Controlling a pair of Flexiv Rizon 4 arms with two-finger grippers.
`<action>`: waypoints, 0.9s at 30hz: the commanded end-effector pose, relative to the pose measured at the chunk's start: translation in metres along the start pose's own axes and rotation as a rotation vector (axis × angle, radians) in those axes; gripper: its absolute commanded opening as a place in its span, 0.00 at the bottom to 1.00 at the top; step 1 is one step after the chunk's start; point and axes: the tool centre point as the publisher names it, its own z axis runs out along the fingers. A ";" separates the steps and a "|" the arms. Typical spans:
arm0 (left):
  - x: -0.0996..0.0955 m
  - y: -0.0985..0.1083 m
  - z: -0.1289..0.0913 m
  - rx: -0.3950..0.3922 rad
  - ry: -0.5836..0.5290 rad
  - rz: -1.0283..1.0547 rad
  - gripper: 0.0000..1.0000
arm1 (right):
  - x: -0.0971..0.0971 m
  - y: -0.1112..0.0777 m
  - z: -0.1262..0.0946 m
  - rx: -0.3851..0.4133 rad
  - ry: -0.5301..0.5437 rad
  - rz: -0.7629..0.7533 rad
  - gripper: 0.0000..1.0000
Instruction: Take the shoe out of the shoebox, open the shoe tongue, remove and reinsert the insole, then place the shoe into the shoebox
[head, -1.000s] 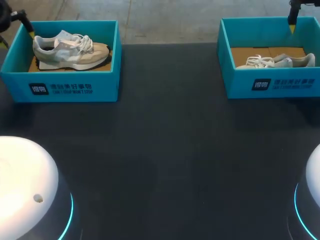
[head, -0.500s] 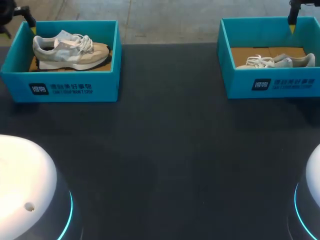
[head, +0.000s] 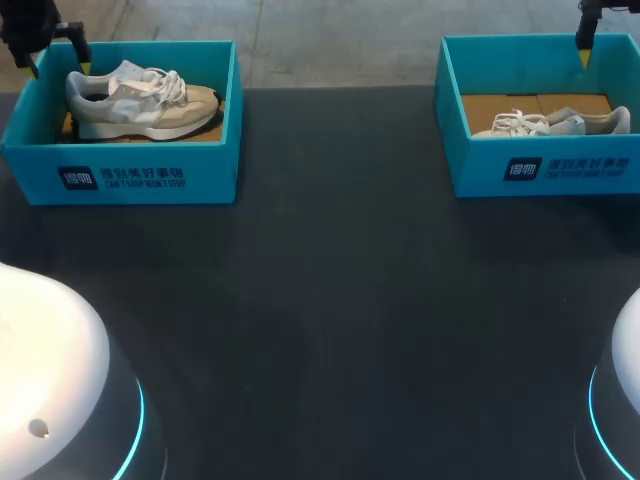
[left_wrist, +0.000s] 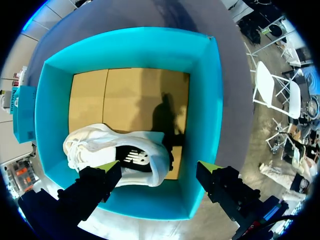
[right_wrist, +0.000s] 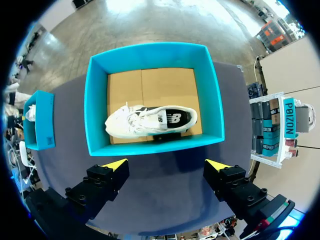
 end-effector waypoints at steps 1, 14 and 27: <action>-0.002 0.012 0.010 0.024 0.007 0.002 1.00 | 0.000 -0.001 0.000 -0.001 -0.001 0.001 1.00; -0.004 0.023 0.032 0.035 0.040 0.009 1.00 | 0.000 -0.001 0.000 -0.001 -0.001 0.001 1.00; -0.006 0.023 0.053 0.047 0.089 0.016 0.99 | 0.000 -0.001 0.000 -0.001 -0.001 0.001 1.00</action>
